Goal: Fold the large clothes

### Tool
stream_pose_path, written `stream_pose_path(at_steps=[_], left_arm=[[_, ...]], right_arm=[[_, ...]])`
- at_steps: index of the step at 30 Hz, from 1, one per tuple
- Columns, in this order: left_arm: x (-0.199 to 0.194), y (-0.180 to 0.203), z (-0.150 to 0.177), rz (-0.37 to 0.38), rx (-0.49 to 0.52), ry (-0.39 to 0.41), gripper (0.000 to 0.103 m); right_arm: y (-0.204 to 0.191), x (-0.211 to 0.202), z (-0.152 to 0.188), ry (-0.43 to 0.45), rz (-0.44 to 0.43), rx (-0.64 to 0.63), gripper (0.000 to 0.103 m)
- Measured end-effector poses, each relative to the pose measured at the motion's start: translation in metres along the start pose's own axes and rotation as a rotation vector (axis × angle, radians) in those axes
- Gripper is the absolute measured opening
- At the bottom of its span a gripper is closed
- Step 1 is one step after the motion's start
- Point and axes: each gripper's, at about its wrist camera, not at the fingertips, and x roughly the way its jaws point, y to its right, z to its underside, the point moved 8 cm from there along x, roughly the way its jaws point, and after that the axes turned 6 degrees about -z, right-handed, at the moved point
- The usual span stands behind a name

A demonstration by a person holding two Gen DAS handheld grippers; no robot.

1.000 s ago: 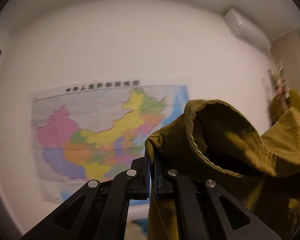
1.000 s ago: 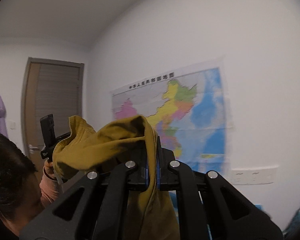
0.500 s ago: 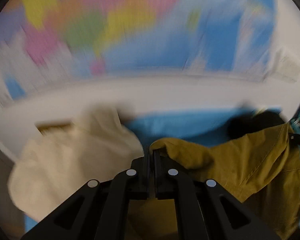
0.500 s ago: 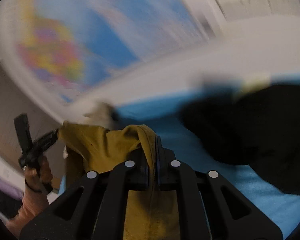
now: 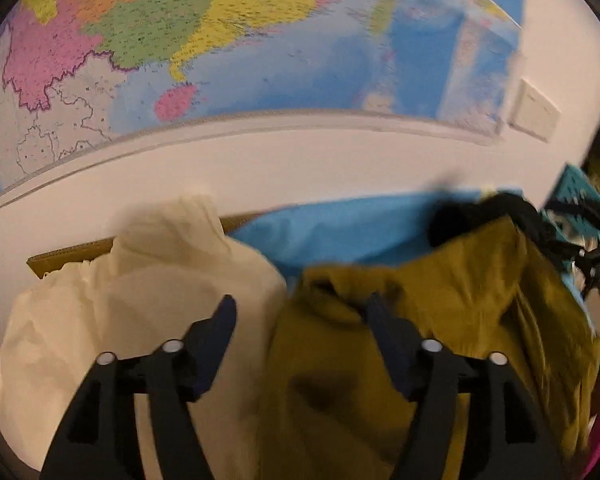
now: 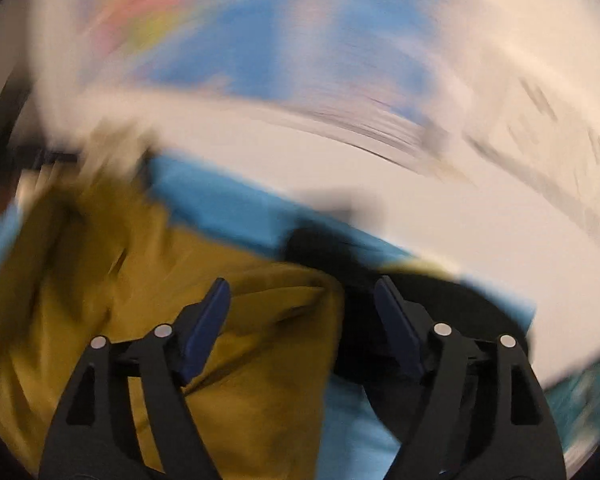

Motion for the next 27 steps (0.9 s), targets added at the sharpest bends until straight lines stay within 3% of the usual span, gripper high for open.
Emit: stream_pose_path(at_steps=[3, 5, 7, 8, 9, 10, 11, 14, 17, 19, 20, 21, 22, 23, 24, 27], left_arm=[[-0.002, 0.01, 0.022, 0.012, 0.076, -0.034, 0.072], [-0.001, 0.019, 0.036, 0.01, 0.112, -0.053, 0.074], [0.002, 0.024, 0.047, 0.01, 0.131, -0.089, 0.069], [0.006, 0.024, 0.051, 0.009, 0.135, -0.097, 0.054], [0.009, 0.023, 0.052, -0.001, 0.141, -0.103, 0.044], [0.01, 0.016, 0.051, -0.022, 0.129, -0.104, 0.021], [0.011, 0.011, 0.047, 0.0, 0.095, -0.11, 0.01], [-0.002, 0.001, 0.023, 0.093, -0.013, -0.065, 0.006], [-0.008, -0.005, -0.001, 0.143, -0.076, -0.016, 0.006], [0.006, -0.002, -0.01, 0.147, -0.097, -0.027, 0.006], [0.017, -0.003, -0.012, 0.128, -0.106, -0.049, 0.008], [0.025, -0.003, -0.011, 0.118, -0.107, -0.07, 0.012], [0.039, -0.003, -0.009, 0.099, -0.108, -0.099, 0.023], [0.047, -0.006, -0.009, 0.068, -0.116, -0.119, 0.038], [0.056, -0.008, -0.007, 0.029, -0.123, -0.138, 0.039], [0.048, -0.013, -0.003, 0.035, -0.127, -0.106, 0.045]], right_arm=[[-0.039, 0.03, 0.008, -0.108, 0.065, -0.258, 0.076], [-0.05, 0.054, 0.014, -0.161, 0.112, -0.344, 0.075], [-0.055, 0.07, 0.015, -0.186, 0.12, -0.378, 0.055], [-0.054, 0.074, 0.012, -0.193, 0.085, -0.342, 0.027], [-0.047, 0.073, 0.006, -0.188, 0.035, -0.245, 0.006], [-0.039, 0.067, -0.001, -0.161, -0.023, -0.162, 0.006], [-0.025, 0.053, -0.015, -0.084, -0.116, -0.017, 0.005], [0.044, 0.011, -0.037, 0.099, -0.256, 0.379, 0.004], [0.1, 0.011, -0.028, 0.135, -0.26, 0.66, 0.005], [0.12, 0.034, -0.001, 0.063, -0.265, 0.806, 0.005], [0.125, 0.045, 0.006, 0.035, -0.225, 0.825, 0.009], [0.128, 0.056, 0.017, 0.002, -0.189, 0.862, 0.02], [0.127, 0.063, 0.024, -0.019, -0.202, 0.895, 0.024], [0.126, 0.067, 0.032, -0.026, -0.219, 0.949, 0.039], [0.125, 0.062, 0.038, -0.014, -0.207, 0.977, 0.053], [0.112, 0.03, 0.041, 0.037, -0.181, 0.892, 0.057]])
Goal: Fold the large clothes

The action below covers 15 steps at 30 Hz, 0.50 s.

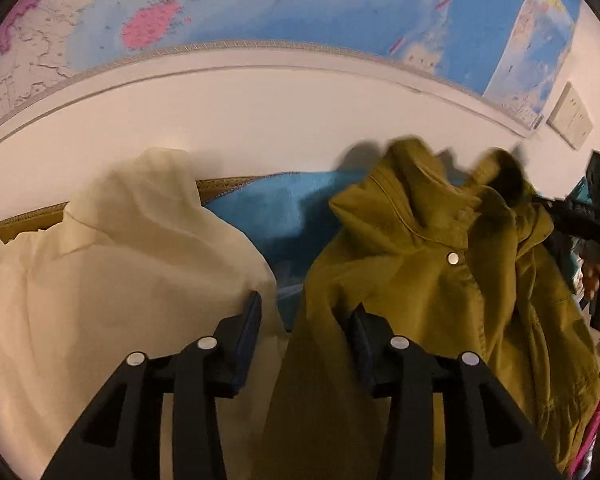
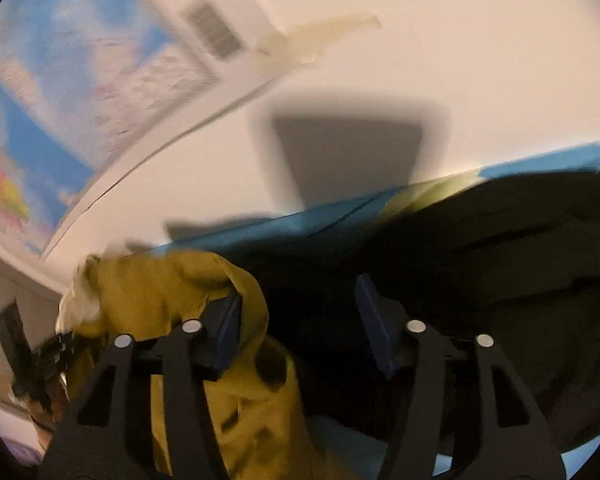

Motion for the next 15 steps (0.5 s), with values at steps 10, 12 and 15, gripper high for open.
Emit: stream_pose_path(at_steps=[10, 12, 15], left_arm=[[-0.097, 0.037, 0.085, 0.075, 0.132, 0.134, 0.076], [-0.105, 0.054, 0.112, 0.115, 0.174, 0.117, 0.08], [-0.094, 0.078, 0.151, 0.126, 0.228, 0.057, 0.084]], right_arm=[[-0.112, -0.141, 0.196, -0.144, -0.178, -0.502, 0.082], [-0.115, -0.141, 0.234, -0.19, -0.163, -0.536, 0.084], [-0.114, -0.127, 0.278, -0.236, -0.062, -0.576, 0.069]])
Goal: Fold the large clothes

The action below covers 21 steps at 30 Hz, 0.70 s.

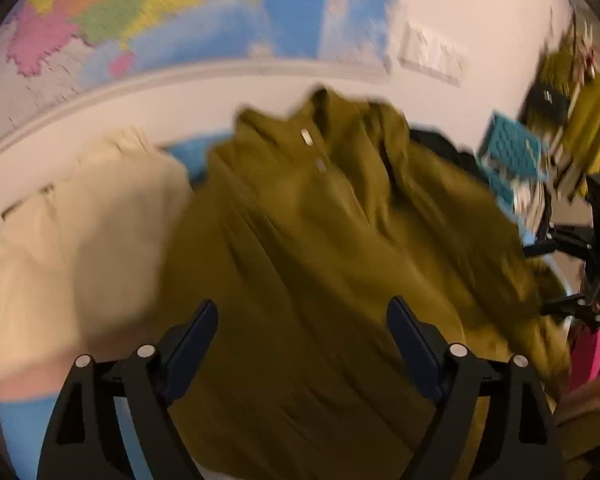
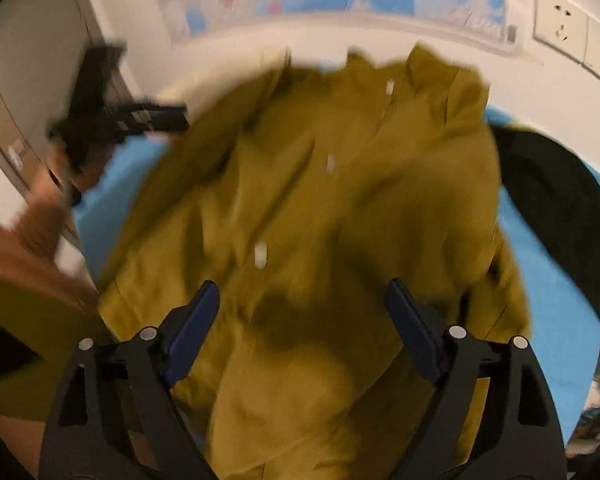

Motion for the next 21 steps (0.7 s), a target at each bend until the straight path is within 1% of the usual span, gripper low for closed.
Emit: stream_pose_path(at_steps=[1, 2, 3, 4, 5, 6, 7, 9, 10, 11, 12, 13, 14, 15, 16, 17, 18, 19, 20, 21], left_arm=[[0.005, 0.009, 0.01, 0.005, 0.015, -0.026, 0.084], [0.012, 0.015, 0.018, -0.009, 0.029, -0.043, 0.081], [0.017, 0.019, 0.024, -0.021, 0.037, -0.055, 0.075], [0.022, 0.023, 0.029, -0.012, 0.04, -0.072, 0.049], [0.024, 0.023, 0.03, 0.008, 0.022, -0.086, 0.024], [0.021, 0.022, 0.027, 0.029, -0.002, -0.086, 0.015], [0.013, 0.017, 0.022, 0.038, -0.027, -0.068, 0.008], [-0.008, 0.002, 0.007, 0.019, -0.068, -0.01, 0.007], [-0.02, -0.006, 0.0, 0.01, -0.084, 0.02, 0.007], [-0.037, -0.017, -0.009, -0.011, -0.098, 0.057, 0.007], [-0.048, -0.026, -0.015, -0.034, -0.112, 0.076, 0.007], [-0.061, -0.039, -0.023, -0.07, -0.129, 0.101, 0.007], [-0.071, -0.052, -0.029, -0.12, -0.138, 0.124, 0.007], [-0.077, -0.062, -0.031, -0.184, -0.142, 0.134, 0.007], [-0.08, -0.076, -0.032, -0.274, -0.15, 0.137, 0.007], [-0.079, -0.093, -0.03, -0.376, -0.154, 0.12, 0.008], [-0.074, -0.103, -0.026, -0.442, -0.147, 0.094, 0.009], [-0.064, -0.117, -0.019, -0.542, -0.138, 0.052, 0.013], [-0.054, -0.131, -0.011, -0.653, -0.135, 0.007, 0.02], [-0.046, -0.139, -0.006, -0.712, -0.139, -0.018, 0.023]], right_arm=[[0.001, 0.01, 0.003, -0.013, 0.005, 0.013, 0.057], [0.011, 0.014, 0.014, -0.025, 0.001, 0.031, 0.028], [0.022, 0.01, 0.02, -0.012, 0.01, 0.036, 0.011], [0.03, 0.003, 0.017, 0.015, 0.01, 0.045, 0.009], [0.043, -0.016, 0.008, 0.082, -0.011, 0.094, 0.007], [0.051, -0.035, 0.0, 0.137, -0.018, 0.119, 0.004], [0.066, -0.071, -0.009, 0.219, 0.005, 0.134, 0.004], [0.096, -0.122, -0.03, 0.329, 0.081, 0.172, 0.004], [0.12, -0.157, -0.032, 0.393, 0.131, 0.204, 0.004], [0.147, -0.18, -0.031, 0.429, 0.192, 0.247, 0.004], [0.171, -0.197, -0.027, 0.45, 0.23, 0.289, 0.004], [0.187, -0.201, -0.026, 0.455, 0.252, 0.315, 0.004], [0.219, -0.208, -0.016, 0.451, 0.313, 0.383, 0.004], [0.243, -0.207, -0.006, 0.447, 0.323, 0.442, 0.004], [0.264, -0.198, 0.003, 0.434, 0.315, 0.48, 0.004], [0.279, -0.179, 0.009, 0.416, 0.333, 0.52, 0.005], [0.295, -0.166, 0.02, 0.393, 0.339, 0.568, 0.005], [0.307, -0.149, 0.028, 0.359, 0.34, 0.593, 0.007], [0.319, -0.133, 0.041, 0.312, 0.381, 0.609, 0.012], [0.328, -0.116, 0.047, 0.271, 0.437, 0.628, 0.022]])
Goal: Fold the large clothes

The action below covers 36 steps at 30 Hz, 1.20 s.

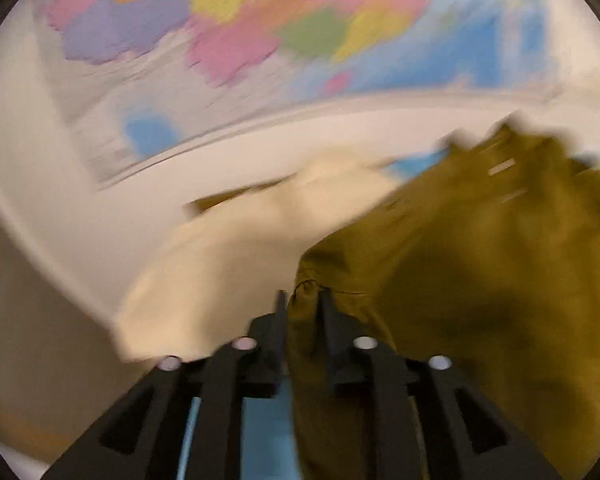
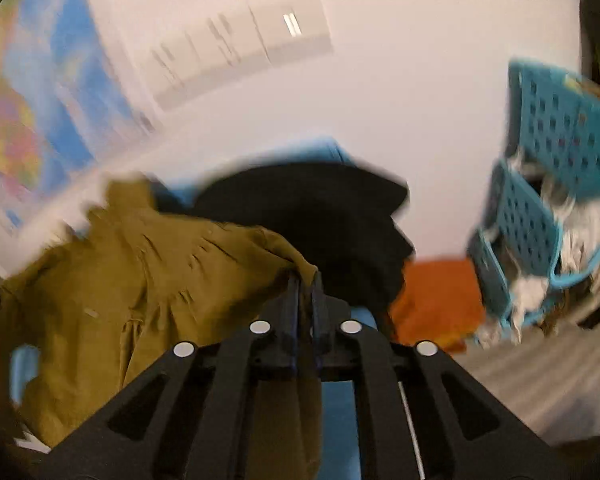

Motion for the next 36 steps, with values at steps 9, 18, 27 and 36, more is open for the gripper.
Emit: stream_pose_path(at_steps=[9, 18, 27, 36], left_arm=[[-0.06, 0.025, 0.034, 0.513, -0.107, 0.107, 0.069], [-0.04, 0.118, 0.104, 0.796, -0.006, -0.154, 0.086], [-0.039, 0.143, 0.125, 0.923, -0.086, -0.167, 0.055], [-0.089, 0.066, 0.102, 0.889, -0.189, -0.04, 0.006]], right_arm=[[-0.061, -0.036, 0.009, 0.156, 0.12, -0.189, 0.071], [-0.139, -0.04, 0.145, -0.091, -0.278, -0.283, 0.073], [-0.12, -0.034, 0.186, -0.135, -0.458, -0.069, 0.009], [-0.174, -0.144, 0.186, 0.016, -0.727, -0.156, 0.004]])
